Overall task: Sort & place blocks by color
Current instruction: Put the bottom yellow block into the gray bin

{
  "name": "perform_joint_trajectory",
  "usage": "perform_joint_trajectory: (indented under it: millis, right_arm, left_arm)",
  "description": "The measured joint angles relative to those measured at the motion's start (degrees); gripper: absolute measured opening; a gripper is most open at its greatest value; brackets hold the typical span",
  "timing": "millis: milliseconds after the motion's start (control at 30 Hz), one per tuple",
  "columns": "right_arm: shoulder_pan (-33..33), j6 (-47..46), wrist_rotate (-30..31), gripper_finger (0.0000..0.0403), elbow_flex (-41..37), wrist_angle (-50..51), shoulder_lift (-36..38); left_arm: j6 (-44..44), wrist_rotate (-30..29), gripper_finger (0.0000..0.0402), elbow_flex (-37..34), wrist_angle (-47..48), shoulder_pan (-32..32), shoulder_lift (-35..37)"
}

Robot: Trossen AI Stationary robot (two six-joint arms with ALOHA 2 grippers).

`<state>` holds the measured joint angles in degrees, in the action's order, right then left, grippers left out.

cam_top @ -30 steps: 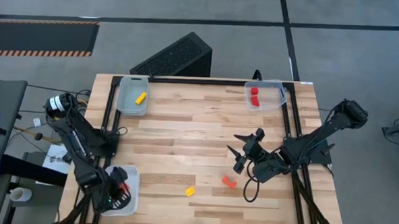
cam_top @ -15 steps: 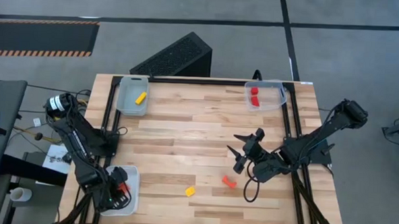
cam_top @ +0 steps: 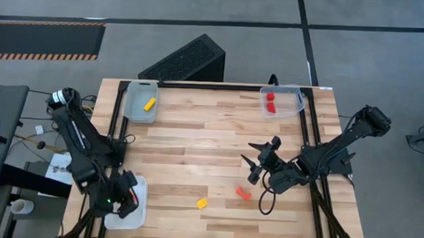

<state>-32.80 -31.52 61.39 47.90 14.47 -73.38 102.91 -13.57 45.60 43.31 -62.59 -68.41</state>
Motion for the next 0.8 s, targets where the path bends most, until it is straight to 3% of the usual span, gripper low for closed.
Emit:
perform_joint_trajectory:
  millis: [233,433,800]
  right_arm:
    - [0.0,0.0,0.0,0.026,0.0,-0.4,0.0]
    - [0.0,0.0,0.0,0.026,0.0,-0.4,0.0]
    - [0.0,0.0,0.0,0.026,0.0,-0.2,0.0]
  left_arm:
    - [-14.0,-13.9,0.0238,0.1,-0.5,3.2,6.3]
    - [-33.8,-24.7,0.0238,0.1,-5.2,8.9,8.1]
    - [-67.4,-25.2,0.0238,0.1,-31.6,19.5,6.1]
